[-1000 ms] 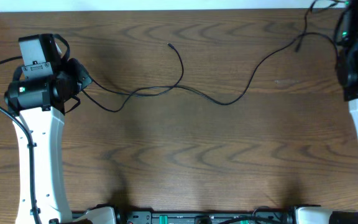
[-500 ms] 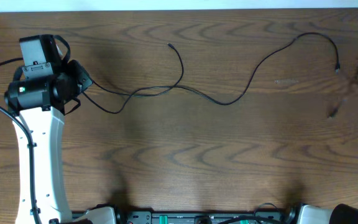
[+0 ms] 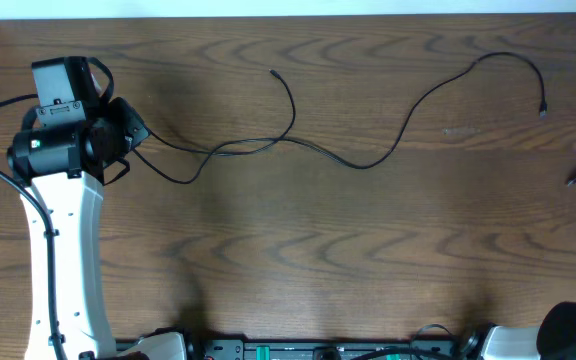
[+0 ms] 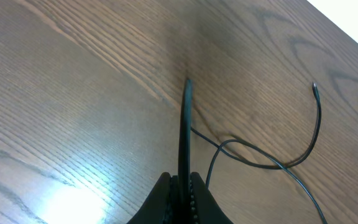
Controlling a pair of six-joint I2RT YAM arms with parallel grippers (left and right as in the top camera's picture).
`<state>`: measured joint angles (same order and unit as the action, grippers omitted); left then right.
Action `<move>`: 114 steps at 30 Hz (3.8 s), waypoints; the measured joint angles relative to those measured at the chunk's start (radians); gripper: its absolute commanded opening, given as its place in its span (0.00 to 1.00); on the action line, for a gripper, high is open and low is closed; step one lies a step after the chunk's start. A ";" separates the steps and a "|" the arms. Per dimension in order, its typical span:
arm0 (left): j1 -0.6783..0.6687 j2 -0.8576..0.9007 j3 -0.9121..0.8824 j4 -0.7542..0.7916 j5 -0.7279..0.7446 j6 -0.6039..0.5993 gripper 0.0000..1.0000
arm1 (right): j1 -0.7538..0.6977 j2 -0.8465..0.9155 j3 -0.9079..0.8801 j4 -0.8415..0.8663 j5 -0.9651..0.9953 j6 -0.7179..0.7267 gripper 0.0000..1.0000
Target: Untangle cables
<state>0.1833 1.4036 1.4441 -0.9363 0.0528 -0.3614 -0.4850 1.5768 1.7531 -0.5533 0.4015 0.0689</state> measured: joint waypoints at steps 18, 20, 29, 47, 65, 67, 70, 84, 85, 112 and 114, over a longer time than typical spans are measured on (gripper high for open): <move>0.000 0.000 0.000 -0.006 0.000 0.000 0.07 | -0.162 0.244 0.003 -0.478 -0.028 0.196 0.01; 0.000 0.000 0.000 -0.006 0.000 0.000 0.08 | -0.167 0.277 0.003 -0.509 -0.035 0.203 0.01; 0.000 0.000 0.000 -0.006 0.000 0.000 0.07 | -0.172 0.381 0.003 -0.607 -0.093 0.213 0.01; 0.000 0.000 0.000 -0.010 0.000 0.000 0.07 | -0.172 0.435 0.003 -0.640 -0.143 0.209 0.02; 0.000 0.000 0.000 -0.010 0.000 0.000 0.08 | -0.172 0.435 0.003 -0.639 -0.174 0.205 0.29; 0.000 0.000 0.000 -0.010 0.000 0.000 0.08 | -0.172 0.435 0.003 -0.648 -0.159 0.206 0.28; 0.000 0.000 0.000 -0.010 0.000 0.000 0.08 | -0.178 0.435 0.003 -0.682 -0.096 0.228 0.25; 0.000 0.000 0.000 -0.005 0.000 0.000 0.08 | -0.373 0.434 0.005 -0.592 -0.150 0.337 0.41; 0.000 0.000 0.000 -0.003 0.000 0.000 0.08 | -0.367 0.434 0.005 -0.563 -0.225 0.299 0.41; 0.000 0.000 0.000 -0.003 0.000 0.000 0.08 | 0.346 0.431 -0.086 -0.133 -0.481 0.100 0.15; 0.000 0.000 0.000 -0.003 0.000 0.000 0.07 | 0.358 0.431 -0.138 -0.085 -0.463 0.122 0.14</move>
<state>0.1833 1.4036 1.4437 -0.9390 0.0528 -0.3618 -0.1268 2.0075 1.6154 -0.6380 -0.0616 0.1905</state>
